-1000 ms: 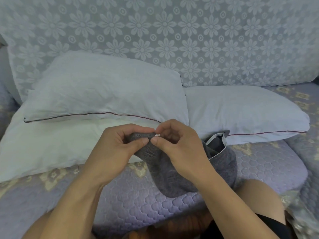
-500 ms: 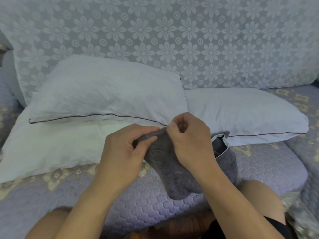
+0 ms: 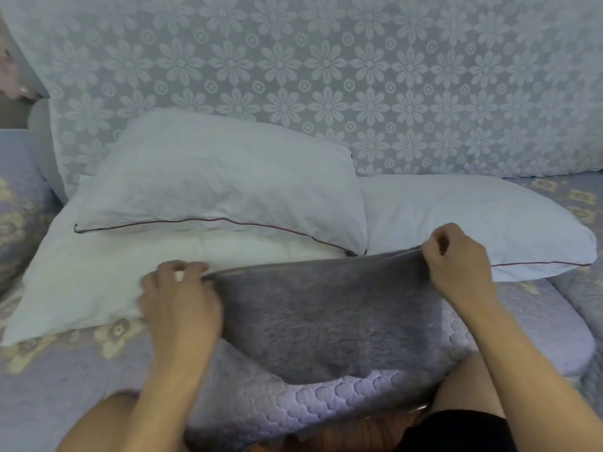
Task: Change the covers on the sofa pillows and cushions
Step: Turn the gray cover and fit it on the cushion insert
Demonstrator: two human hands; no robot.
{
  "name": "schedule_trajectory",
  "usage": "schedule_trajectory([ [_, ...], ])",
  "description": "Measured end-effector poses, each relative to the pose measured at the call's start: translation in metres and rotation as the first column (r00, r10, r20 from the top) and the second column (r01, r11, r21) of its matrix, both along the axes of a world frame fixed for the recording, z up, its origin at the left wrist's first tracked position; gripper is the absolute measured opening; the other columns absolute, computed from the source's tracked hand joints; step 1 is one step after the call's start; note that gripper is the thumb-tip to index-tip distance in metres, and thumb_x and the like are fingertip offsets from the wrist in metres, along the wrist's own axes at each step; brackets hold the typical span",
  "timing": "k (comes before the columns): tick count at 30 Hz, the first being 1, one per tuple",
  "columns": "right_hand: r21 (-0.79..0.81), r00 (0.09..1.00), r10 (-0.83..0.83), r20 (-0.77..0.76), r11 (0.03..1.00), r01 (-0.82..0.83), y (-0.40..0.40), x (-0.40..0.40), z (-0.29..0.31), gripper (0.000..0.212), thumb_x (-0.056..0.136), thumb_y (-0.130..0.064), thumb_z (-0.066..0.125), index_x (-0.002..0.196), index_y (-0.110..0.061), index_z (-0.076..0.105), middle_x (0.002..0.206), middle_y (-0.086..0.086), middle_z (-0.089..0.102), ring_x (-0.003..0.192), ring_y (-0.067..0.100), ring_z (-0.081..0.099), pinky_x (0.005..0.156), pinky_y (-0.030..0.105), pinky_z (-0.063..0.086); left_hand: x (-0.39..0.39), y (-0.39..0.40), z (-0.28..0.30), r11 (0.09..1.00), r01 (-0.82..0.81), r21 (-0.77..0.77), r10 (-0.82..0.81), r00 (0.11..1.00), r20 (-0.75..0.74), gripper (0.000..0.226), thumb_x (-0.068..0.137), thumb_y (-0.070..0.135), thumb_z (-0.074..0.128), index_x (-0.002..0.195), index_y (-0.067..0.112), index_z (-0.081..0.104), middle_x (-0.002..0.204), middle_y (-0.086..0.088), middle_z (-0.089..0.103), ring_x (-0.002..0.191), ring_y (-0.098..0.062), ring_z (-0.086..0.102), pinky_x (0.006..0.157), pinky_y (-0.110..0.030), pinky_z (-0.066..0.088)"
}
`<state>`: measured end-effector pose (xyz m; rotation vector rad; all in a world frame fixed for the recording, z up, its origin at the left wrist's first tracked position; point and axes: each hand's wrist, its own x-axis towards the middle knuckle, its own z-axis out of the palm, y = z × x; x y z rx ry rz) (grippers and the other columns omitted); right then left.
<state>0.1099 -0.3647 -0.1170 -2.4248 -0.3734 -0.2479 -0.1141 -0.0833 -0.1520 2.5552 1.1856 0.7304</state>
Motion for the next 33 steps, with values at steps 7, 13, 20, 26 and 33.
schedule_trajectory([
  [7,0.018,0.918,0.347,0.189,0.934,-0.357,0.016,-0.058,0.007,0.015,0.090,-0.031,0.048,0.082,-0.021,0.055,0.074,-0.008,0.057,0.068,0.010,0.050,0.061,0.030,0.041,0.094,-0.135,0.006,0.675,0.737,-0.026,-0.736,0.676,0.036,0.036,0.097,0.046,0.040,0.099,0.023,0.066,0.083,0.002,0.059,0.077,-0.024,0.059,0.068,-0.042,0.050],
  [13,0.083,0.996,0.051,0.074,0.995,-0.057,-0.036,-0.001,-0.037,0.008,0.089,-0.006,0.055,0.082,-0.010,0.052,0.108,0.011,0.059,0.099,0.028,0.049,0.079,0.027,0.030,0.087,-0.124,-0.009,0.546,0.794,0.266,-0.807,0.584,-0.085,0.034,0.094,0.040,0.045,0.079,0.020,0.069,0.064,0.004,0.054,0.051,-0.021,0.056,0.041,-0.031,0.042],
  [20,0.128,0.993,0.111,0.026,0.985,-0.114,-0.040,0.025,-0.014,0.003,0.098,-0.012,0.055,0.100,-0.013,0.056,0.130,0.005,0.056,0.126,0.023,0.046,0.099,0.028,0.036,0.076,-0.118,0.002,0.626,0.780,-0.017,-0.778,0.623,-0.082,0.033,0.097,0.045,0.053,0.070,0.026,0.050,0.065,0.010,0.051,0.064,-0.011,0.055,0.060,-0.027,0.038],
  [26,-0.447,0.668,0.697,-0.260,0.526,-0.724,0.000,-0.010,-0.024,0.052,0.084,-0.065,0.059,0.126,-0.034,0.051,0.116,-0.006,0.063,0.120,0.014,0.051,0.121,0.040,0.016,0.068,-0.105,0.007,0.531,0.759,-0.376,-0.807,0.589,0.049,0.025,0.090,0.050,0.067,0.081,0.029,0.057,0.069,0.008,0.061,0.069,-0.006,0.058,0.062,-0.023,0.043],
  [33,-0.375,0.964,0.195,0.182,0.920,-0.115,-0.043,0.031,0.054,0.014,0.091,-0.023,0.056,0.099,-0.022,0.068,0.088,0.008,0.068,0.083,0.030,0.060,0.076,0.042,0.054,0.062,-0.026,-0.014,0.742,0.514,-0.431,-0.670,0.585,-0.457,0.023,0.099,0.035,0.058,0.079,0.023,0.063,0.084,0.004,0.070,0.089,-0.020,0.068,0.070,-0.031,0.045],
])
